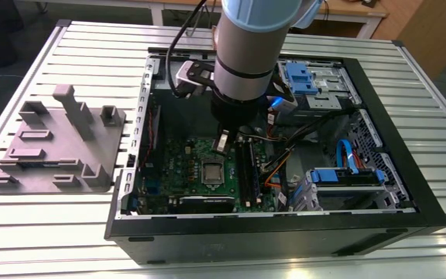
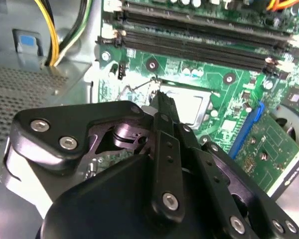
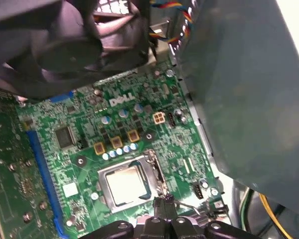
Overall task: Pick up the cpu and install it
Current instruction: 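Close the cpu cover, then install the first cpu locking lever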
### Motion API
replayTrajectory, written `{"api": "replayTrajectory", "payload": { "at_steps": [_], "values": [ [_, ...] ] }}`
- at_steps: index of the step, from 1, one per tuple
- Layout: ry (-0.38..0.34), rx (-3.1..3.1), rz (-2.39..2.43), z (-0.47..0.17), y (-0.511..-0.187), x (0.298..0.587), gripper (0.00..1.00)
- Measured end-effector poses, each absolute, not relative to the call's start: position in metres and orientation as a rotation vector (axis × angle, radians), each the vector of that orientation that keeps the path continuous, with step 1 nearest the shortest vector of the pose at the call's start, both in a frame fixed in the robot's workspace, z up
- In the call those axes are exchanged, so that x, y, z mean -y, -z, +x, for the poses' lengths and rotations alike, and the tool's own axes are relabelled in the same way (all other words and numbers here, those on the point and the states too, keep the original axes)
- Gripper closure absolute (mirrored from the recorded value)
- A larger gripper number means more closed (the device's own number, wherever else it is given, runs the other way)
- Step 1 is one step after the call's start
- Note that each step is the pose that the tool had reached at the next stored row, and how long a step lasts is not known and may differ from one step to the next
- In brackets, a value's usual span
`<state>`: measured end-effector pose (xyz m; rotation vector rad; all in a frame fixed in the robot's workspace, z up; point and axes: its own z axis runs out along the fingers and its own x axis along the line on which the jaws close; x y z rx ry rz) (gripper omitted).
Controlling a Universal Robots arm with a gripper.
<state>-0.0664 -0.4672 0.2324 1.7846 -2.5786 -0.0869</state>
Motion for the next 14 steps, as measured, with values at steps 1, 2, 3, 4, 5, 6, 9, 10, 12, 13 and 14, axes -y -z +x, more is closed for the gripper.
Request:
{"api": "replayTrajectory", "payload": {
  "at_steps": [1,2,3,4,5,6,9,10,12,13,14],
  "values": [
    [0.087,2.579,1.785,-0.0666,-0.2324,0.4674,0.90],
    [0.087,2.579,1.785,-0.0666,-0.2324,0.4673,0.90],
    [0.087,2.579,1.785,-0.0666,-0.2324,0.4673,0.90],
    [0.087,2.579,1.785,-0.0669,-0.2324,0.4674,0.90],
    [0.087,2.579,1.785,-0.0671,-0.2324,0.4674,0.90],
    [0.087,2.579,1.785,-0.0671,-0.2324,0.4674,0.90],
    [0.087,2.579,1.785,-0.0672,-0.2324,0.4674,0.90],
    [0.087,2.579,1.785,-0.0672,-0.2324,0.4674,0.90],
    [0.087,2.579,1.785,-0.0672,-0.2324,0.4674,0.90],
    [0.087,2.579,1.785,-0.0673,-0.2324,0.4674,0.90],
    [0.087,2.579,1.785,-0.0673,-0.2324,0.4674,0.90]
  ]
}}
